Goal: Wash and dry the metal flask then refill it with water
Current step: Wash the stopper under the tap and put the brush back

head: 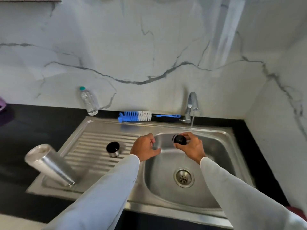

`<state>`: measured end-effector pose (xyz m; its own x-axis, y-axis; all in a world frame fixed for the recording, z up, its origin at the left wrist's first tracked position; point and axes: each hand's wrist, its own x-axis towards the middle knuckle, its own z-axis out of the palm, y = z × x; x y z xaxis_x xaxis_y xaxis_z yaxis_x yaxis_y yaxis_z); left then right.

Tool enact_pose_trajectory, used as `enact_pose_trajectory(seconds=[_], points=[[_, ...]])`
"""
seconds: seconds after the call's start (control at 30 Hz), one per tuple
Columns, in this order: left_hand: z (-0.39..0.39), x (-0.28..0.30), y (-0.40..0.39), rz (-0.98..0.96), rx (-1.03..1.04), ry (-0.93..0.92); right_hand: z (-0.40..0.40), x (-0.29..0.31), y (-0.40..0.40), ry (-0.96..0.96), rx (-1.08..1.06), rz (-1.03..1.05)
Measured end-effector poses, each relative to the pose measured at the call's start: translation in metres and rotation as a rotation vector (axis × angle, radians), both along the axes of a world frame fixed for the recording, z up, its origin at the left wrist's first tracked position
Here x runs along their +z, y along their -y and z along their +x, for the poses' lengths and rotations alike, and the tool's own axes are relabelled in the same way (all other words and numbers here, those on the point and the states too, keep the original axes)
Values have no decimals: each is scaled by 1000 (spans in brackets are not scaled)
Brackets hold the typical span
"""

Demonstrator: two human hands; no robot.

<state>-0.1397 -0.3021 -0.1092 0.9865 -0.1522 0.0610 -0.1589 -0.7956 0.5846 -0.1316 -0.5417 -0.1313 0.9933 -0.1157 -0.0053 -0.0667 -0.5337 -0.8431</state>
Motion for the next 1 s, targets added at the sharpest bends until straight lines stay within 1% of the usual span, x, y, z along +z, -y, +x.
enact_pose_trajectory(seconds=[0.17,0.3,0.37,0.47,0.67,0.77,0.9,0.93,1.0], points=[[26,0,45,-75,20,-2,25,0,47,16,-92,-3],[37,-2,70,-62,23,-41,48,5,56,-1,-138,-18],[45,-4,78,-66,14,-54,59,4,57,2,-85,-93],[53,-4,86,-103,23,-130,63,2,56,0,28,-207],[69,-11,94,-122,-3,-194,66,4,60,25,75,-174],[78,-13,97,-134,-10,-195,65,4,61,8,-10,42],[90,-18,99,-170,-6,-229,63,4,62,-118,-81,301],[92,-19,101,-192,-1,-250,63,1,63,-155,-95,429],[96,-20,107,-268,-11,-319,62,-7,63,-211,-73,764]])
